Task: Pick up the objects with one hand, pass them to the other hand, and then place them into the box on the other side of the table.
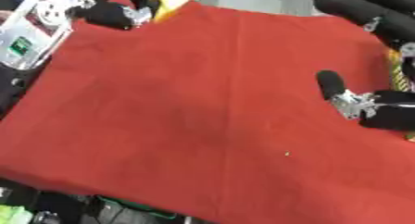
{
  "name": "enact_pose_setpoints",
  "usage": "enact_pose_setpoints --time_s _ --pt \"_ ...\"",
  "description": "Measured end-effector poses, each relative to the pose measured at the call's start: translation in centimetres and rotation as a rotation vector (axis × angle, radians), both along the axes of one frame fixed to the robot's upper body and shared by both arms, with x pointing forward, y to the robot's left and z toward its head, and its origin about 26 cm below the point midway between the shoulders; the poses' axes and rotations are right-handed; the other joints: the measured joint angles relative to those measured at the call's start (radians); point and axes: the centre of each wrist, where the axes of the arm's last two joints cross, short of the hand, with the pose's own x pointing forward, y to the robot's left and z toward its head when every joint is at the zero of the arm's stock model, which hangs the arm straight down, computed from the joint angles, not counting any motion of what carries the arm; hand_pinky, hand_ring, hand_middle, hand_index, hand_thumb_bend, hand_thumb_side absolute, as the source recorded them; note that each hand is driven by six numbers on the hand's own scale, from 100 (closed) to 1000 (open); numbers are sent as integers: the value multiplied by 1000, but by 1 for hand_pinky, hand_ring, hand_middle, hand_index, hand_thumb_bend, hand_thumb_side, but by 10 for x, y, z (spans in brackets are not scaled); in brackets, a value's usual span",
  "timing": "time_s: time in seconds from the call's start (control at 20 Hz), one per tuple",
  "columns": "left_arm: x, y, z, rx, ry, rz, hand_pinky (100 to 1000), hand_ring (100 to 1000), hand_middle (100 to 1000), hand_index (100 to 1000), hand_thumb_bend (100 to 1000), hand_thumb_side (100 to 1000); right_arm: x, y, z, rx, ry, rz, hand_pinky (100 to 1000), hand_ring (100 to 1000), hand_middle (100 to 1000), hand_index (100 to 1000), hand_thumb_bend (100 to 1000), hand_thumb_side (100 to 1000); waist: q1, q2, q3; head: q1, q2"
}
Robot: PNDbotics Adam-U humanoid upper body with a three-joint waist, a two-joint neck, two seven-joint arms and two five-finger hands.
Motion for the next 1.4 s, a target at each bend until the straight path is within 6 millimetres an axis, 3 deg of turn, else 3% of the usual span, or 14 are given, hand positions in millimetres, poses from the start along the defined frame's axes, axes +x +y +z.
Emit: enact_pose_setpoints --time_s 0.55,1.4 --pt "-15 -52 5 49 127 -267 583 495 384 542 100 276 -2 16 -2 -28 9 0 901 804 802 1000 100 210 0 0 2 -87 13" --pt "-32 -88 16 25 180 -434 582 493 380 540 100 287 -4 32 -6 -88 54 58 896 796 839 1000 100 204 1 0 2 -103 14"
